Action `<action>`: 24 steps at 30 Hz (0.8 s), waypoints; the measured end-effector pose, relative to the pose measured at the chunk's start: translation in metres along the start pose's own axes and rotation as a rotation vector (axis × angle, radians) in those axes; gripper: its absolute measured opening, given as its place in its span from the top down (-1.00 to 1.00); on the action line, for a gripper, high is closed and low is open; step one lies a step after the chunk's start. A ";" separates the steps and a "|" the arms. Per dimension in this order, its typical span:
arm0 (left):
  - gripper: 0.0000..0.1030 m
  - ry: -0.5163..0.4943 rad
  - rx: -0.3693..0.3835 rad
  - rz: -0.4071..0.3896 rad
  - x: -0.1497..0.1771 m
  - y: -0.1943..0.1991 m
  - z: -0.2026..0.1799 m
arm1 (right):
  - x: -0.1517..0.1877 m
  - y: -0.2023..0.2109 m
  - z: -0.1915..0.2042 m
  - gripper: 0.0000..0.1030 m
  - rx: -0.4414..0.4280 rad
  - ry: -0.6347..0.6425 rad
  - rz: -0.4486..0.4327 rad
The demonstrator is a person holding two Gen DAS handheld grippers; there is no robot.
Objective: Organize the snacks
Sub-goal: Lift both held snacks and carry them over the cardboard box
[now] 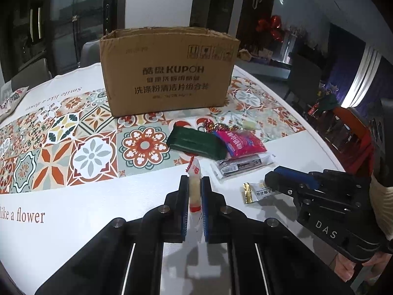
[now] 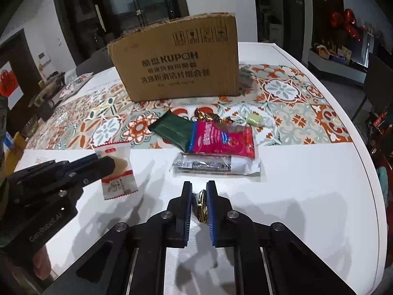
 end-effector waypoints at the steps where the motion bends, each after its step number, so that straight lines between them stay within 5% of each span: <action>1: 0.79 -0.002 -0.001 -0.005 -0.002 0.002 -0.001 | -0.002 0.002 0.001 0.75 -0.006 0.001 -0.006; 24: 0.79 -0.034 -0.080 -0.199 -0.094 0.048 0.024 | -0.093 0.046 0.031 0.75 -0.028 0.090 -0.219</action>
Point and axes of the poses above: each gripper's, at about its wrist camera, not at the fingertips, and y roughly against the way its jaws point, z to its left, x to its underside, the point moved 8 cm from there along -y, roughly the way its jaws point, and after that the axes turned 8 degrees about -y, right-handed, at the moved point
